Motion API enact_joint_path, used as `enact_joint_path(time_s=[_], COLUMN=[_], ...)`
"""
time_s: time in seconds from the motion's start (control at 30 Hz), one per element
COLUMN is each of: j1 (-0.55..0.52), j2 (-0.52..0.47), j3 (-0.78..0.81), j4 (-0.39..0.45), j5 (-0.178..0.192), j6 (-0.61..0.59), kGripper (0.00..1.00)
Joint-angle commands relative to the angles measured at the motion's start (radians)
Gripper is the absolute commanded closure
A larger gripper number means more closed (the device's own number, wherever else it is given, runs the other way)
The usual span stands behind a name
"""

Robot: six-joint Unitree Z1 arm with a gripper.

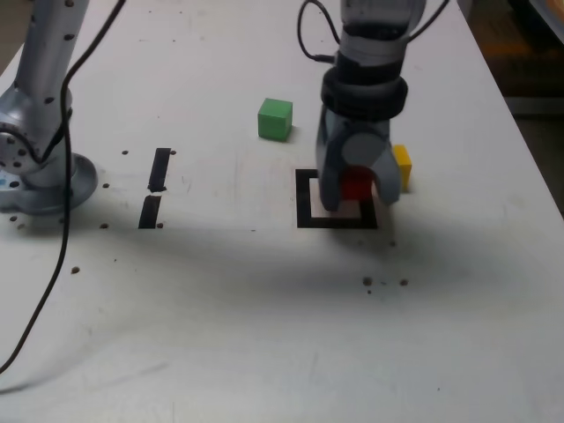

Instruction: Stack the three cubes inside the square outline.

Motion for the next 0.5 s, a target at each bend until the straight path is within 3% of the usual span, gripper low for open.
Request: enact_joint_path(time_s=[0.0,0.23,0.47], j1=[0.001,-0.005,-0.005], j2=[-0.024,-0.078,-0.077], j3=[0.009,0.065,0.085], j4=[0.012,0.042,0.001], j5=[0.001,-0.001,-0.014], j6=[-0.01,-0.047,-0.041], kGripper=[0.79,0.79,0.79])
